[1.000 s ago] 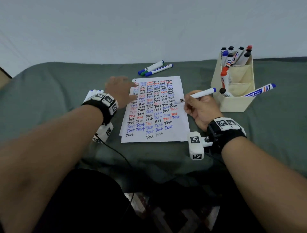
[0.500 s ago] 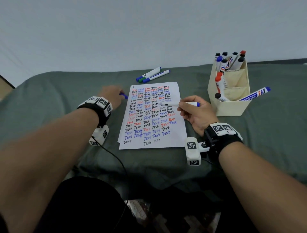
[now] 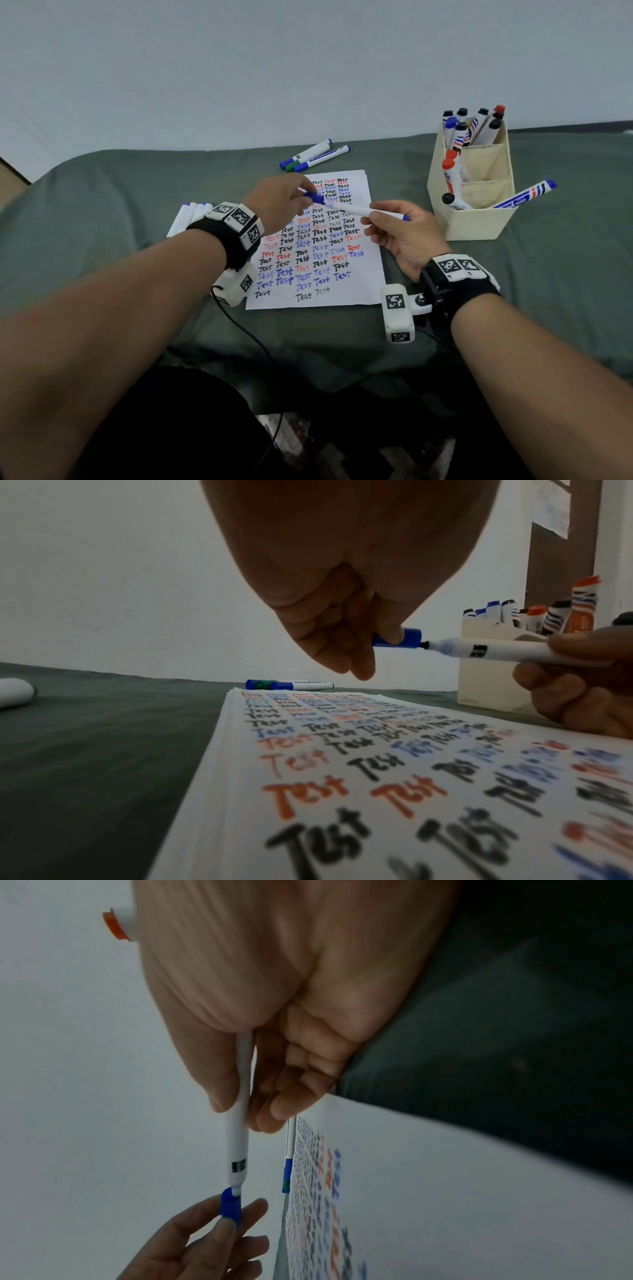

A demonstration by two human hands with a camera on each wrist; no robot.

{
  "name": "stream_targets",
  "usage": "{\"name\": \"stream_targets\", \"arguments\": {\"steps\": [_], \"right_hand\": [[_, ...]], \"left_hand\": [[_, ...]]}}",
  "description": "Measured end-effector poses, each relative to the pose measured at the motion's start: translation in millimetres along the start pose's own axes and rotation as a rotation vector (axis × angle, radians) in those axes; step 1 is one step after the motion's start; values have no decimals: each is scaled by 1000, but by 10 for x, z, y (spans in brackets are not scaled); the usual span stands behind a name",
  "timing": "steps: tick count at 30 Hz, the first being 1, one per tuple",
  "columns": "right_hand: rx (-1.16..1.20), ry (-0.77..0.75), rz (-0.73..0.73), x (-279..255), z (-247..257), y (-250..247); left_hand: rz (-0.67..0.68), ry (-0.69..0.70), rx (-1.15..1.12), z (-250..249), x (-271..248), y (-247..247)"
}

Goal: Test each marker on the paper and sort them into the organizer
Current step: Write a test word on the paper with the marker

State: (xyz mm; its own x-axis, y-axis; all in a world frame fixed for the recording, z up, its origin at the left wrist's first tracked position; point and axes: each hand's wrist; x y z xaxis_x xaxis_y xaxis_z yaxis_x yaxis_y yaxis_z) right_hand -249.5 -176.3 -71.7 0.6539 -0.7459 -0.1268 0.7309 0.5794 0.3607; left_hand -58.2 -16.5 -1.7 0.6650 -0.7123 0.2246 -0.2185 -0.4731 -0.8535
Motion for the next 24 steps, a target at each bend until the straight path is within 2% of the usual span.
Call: {"name": "stream_targets", "arguments": {"steps": [8, 14, 24], "right_hand": [[-19, -2, 12, 13, -17, -13], [-32, 1, 29, 7, -13, -10], [16, -4, 30, -10, -5, -19]], "left_hand": [[23, 11, -16, -3, -33, -67], [97, 51, -33, -142, -77, 17], [74, 62, 62, -259, -15, 46]]}}
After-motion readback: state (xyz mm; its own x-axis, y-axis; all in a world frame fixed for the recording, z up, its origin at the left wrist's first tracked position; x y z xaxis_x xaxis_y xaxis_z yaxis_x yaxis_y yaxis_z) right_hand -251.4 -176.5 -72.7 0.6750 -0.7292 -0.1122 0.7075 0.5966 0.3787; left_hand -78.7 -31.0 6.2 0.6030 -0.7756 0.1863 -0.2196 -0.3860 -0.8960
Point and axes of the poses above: each hand's wrist, its own x-axis towards the middle knuckle, its own y-axis out of the palm, z = x × y, and after that the axes turned 11 degrees about -z, right-handed
